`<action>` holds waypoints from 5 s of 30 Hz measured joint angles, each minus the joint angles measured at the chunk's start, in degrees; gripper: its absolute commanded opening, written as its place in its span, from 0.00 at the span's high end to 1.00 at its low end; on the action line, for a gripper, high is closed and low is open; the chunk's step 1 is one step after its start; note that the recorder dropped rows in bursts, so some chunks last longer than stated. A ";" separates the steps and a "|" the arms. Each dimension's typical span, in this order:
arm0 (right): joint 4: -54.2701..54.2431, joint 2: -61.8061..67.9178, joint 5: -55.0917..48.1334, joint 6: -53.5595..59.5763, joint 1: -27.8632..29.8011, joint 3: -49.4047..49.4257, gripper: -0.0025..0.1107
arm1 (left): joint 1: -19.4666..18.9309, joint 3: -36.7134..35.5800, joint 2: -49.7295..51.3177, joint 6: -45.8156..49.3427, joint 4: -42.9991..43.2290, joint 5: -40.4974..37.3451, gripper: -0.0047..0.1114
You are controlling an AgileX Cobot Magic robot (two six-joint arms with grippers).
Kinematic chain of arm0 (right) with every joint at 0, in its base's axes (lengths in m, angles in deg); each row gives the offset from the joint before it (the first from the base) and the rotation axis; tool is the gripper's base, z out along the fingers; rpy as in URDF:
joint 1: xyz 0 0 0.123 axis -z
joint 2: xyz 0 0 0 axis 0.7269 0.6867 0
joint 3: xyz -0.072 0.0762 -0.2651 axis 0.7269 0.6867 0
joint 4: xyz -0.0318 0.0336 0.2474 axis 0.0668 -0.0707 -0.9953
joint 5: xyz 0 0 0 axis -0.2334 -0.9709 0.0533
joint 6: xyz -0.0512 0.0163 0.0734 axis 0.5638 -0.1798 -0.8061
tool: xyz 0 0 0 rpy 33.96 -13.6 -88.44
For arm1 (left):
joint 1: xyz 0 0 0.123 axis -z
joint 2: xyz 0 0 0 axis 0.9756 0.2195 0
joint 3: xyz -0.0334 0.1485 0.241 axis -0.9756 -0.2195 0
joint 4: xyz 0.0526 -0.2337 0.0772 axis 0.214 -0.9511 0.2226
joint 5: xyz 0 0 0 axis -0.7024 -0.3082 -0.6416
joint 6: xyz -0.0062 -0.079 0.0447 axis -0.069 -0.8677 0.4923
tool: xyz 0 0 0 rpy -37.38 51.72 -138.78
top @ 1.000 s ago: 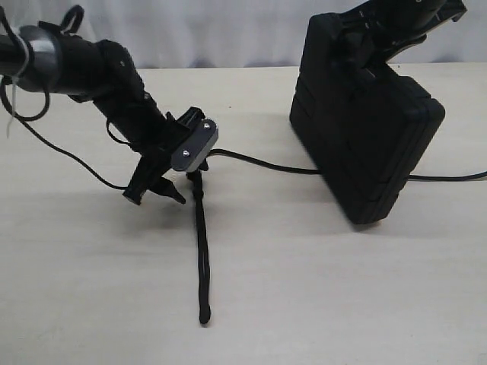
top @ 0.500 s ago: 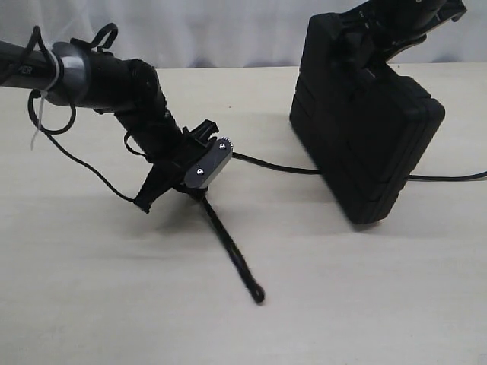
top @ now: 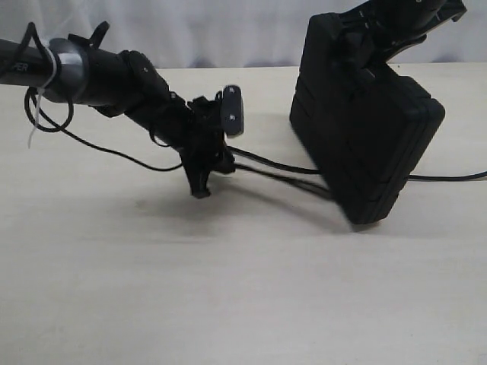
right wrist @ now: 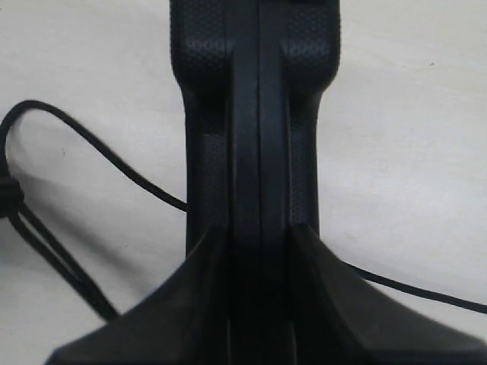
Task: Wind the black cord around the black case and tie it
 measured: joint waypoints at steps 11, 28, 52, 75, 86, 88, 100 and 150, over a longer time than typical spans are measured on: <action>0.00 0.00 0.00 0.00 0.00 0.00 0.94 | 0.09 0.00 -4.61 -12.66 -4.77 20.64 0.96; -0.83 0.00 0.00 0.11 0.00 0.00 0.94 | 0.09 0.00 -7.92 -15.85 -22.04 19.27 0.96; -1.65 0.00 0.00 0.43 0.00 0.00 0.94 | 11.68 0.00 -7.92 3.31 -22.02 29.55 0.96; -6.42 -0.97 1.47 2.37 0.11 2.41 0.94 | 18.83 3.76 -5.92 6.57 -22.02 29.78 0.96; -8.43 -0.97 1.63 3.43 0.11 2.76 0.94 | 19.29 6.95 -5.79 6.57 -22.02 26.99 0.96; -8.55 -0.97 1.73 3.43 0.11 2.76 0.94 | 19.29 6.95 -4.77 7.46 -22.02 26.09 0.94; -8.39 -0.97 1.73 3.56 0.31 2.84 0.94 | 19.29 8.72 -4.11 11.01 -22.02 28.24 0.44; -9.03 -0.97 2.51 3.55 0.31 2.88 0.94 | 17.32 -1.64 -4.33 10.64 0.45 43.59 0.46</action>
